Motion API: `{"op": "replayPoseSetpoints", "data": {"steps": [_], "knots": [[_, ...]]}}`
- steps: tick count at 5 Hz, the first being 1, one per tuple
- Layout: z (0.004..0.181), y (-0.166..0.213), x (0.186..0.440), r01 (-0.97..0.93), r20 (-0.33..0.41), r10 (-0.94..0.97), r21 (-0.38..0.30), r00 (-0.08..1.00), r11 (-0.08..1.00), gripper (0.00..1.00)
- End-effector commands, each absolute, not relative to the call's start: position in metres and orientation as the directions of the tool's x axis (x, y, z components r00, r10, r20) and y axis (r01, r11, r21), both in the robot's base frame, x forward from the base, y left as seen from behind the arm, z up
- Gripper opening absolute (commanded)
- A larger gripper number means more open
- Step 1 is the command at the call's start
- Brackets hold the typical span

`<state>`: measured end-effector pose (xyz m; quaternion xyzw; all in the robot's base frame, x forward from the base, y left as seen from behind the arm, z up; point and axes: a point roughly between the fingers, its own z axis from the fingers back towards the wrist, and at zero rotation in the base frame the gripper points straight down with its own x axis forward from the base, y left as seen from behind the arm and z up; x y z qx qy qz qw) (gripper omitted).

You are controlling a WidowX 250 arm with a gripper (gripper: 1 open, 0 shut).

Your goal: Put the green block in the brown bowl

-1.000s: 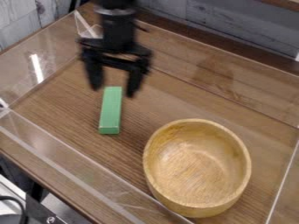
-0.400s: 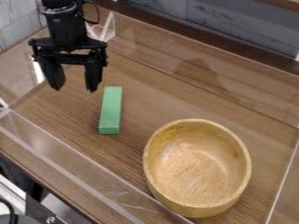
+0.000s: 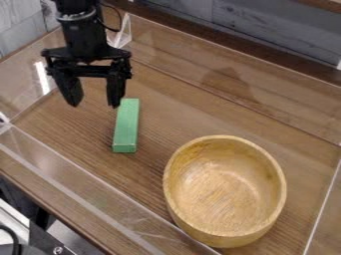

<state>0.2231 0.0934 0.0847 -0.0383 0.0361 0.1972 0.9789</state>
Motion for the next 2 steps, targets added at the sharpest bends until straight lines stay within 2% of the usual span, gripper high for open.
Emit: {"op": "replayPoseSetpoints", "data": {"steps": [1, 2], "knots": [[0.0872, 0.0897, 0.2292, -0.396, -0.060, 0.393, -0.068, 0.918, 0.916, 1.00], [0.0826, 0.0849, 0.2313, -0.409, -0.069, 0.404, -0.077, 0.912, 0.909, 1.00]]}}
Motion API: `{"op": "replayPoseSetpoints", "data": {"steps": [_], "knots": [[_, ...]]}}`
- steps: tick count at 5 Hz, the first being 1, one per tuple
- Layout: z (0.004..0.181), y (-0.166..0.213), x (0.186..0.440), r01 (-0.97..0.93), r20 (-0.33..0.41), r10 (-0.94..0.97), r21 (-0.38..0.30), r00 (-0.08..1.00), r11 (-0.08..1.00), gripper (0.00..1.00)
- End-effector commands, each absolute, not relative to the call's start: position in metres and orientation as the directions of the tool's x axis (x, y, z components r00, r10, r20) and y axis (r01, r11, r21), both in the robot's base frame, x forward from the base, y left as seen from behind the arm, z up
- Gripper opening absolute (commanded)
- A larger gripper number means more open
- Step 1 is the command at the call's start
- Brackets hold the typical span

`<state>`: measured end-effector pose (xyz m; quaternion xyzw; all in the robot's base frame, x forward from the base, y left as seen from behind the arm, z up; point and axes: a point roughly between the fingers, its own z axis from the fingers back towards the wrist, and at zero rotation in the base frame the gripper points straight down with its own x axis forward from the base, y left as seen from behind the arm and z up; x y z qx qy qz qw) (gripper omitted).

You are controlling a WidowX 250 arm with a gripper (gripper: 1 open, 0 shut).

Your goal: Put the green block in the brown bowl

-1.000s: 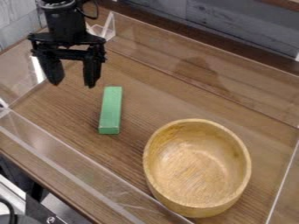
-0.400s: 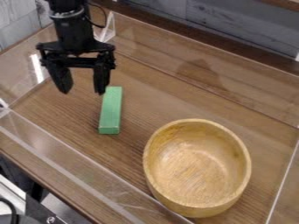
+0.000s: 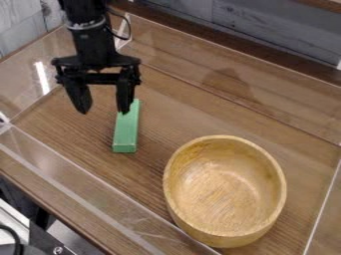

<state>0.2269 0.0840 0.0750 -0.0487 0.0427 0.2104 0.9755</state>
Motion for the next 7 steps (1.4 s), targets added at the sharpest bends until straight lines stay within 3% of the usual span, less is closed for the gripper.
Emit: {"op": "replayPoseSetpoints", "data": {"steps": [1, 4, 7], "knots": [[0.079, 0.081, 0.233, -0.420, -0.074, 0.415, -0.084, 0.907, 0.904, 1.00], [0.068, 0.078, 0.239, -0.449, -0.081, 0.443, -0.104, 0.893, 0.887, 1.00], [0.071, 0.083, 0.246, -0.466, -0.079, 0.460, -0.123, 0.884, 0.876, 1.00]]}}
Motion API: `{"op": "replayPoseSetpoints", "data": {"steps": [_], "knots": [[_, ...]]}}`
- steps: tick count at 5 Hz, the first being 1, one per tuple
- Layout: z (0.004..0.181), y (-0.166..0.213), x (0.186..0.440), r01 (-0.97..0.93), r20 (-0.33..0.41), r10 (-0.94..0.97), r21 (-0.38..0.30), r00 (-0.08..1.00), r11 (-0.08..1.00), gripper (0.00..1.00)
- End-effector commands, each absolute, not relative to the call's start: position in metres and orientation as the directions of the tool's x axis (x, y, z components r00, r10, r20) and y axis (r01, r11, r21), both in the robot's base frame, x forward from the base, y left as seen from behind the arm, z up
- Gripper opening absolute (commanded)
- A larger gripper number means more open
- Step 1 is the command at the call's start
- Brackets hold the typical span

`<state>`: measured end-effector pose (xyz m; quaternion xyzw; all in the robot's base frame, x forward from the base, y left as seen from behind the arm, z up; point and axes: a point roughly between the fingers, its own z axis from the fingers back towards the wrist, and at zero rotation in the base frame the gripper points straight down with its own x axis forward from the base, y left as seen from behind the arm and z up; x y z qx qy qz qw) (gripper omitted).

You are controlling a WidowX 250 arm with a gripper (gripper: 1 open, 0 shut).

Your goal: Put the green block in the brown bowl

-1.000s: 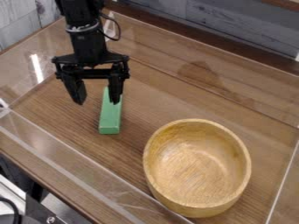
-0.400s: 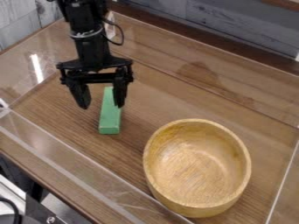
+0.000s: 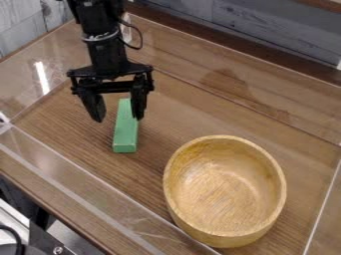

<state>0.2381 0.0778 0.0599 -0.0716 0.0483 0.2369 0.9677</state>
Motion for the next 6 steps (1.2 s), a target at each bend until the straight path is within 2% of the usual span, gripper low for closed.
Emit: {"op": "replayPoseSetpoints", "data": {"steps": [1, 3, 6], "knots": [[0.072, 0.084, 0.248, -0.469, -0.079, 0.463, -0.128, 0.883, 0.874, 1.00], [0.072, 0.086, 0.249, -0.471, -0.079, 0.464, -0.137, 0.882, 0.872, 1.00], [0.048, 0.091, 0.252, -0.505, -0.071, 0.501, -0.153, 0.863, 0.849, 1.00]]}}
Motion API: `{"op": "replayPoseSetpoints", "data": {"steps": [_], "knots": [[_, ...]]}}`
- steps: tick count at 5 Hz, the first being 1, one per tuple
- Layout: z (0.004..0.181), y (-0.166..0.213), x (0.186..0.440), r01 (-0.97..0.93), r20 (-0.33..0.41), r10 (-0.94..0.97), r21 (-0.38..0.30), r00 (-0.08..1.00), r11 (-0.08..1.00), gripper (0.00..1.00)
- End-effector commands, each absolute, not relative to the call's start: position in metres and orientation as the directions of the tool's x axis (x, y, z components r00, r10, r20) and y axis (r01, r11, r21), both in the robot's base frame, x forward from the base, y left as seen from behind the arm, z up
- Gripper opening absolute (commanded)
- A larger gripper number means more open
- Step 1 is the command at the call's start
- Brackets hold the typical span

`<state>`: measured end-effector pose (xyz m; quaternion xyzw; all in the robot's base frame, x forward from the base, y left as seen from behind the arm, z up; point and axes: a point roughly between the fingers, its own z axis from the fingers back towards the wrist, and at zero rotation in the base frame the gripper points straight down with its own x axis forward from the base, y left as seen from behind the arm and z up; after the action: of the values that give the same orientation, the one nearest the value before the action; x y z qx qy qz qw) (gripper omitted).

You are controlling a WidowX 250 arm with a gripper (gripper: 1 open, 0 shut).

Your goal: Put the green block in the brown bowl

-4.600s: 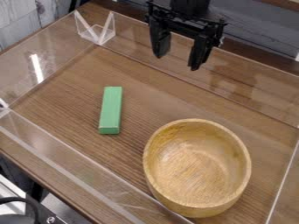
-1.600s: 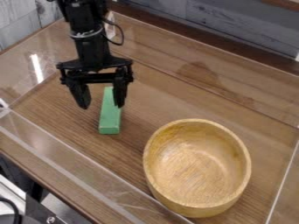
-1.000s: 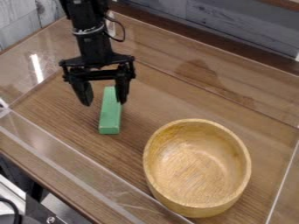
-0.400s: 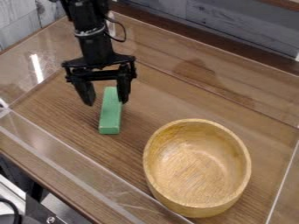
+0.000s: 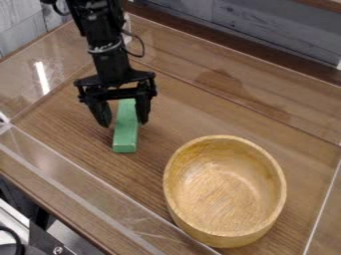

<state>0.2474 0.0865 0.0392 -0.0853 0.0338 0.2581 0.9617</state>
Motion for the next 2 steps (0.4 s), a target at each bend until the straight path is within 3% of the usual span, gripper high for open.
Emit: {"op": "replayPoseSetpoints", "data": {"steps": [1, 2], "knots": [[0.0404, 0.0912, 0.2525, -0.512, -0.072, 0.508, -0.158, 0.859, 0.844, 1.00], [0.0359, 0.0907, 0.2529, -0.518, -0.075, 0.513, -0.163, 0.855, 0.840, 0.00]]}}
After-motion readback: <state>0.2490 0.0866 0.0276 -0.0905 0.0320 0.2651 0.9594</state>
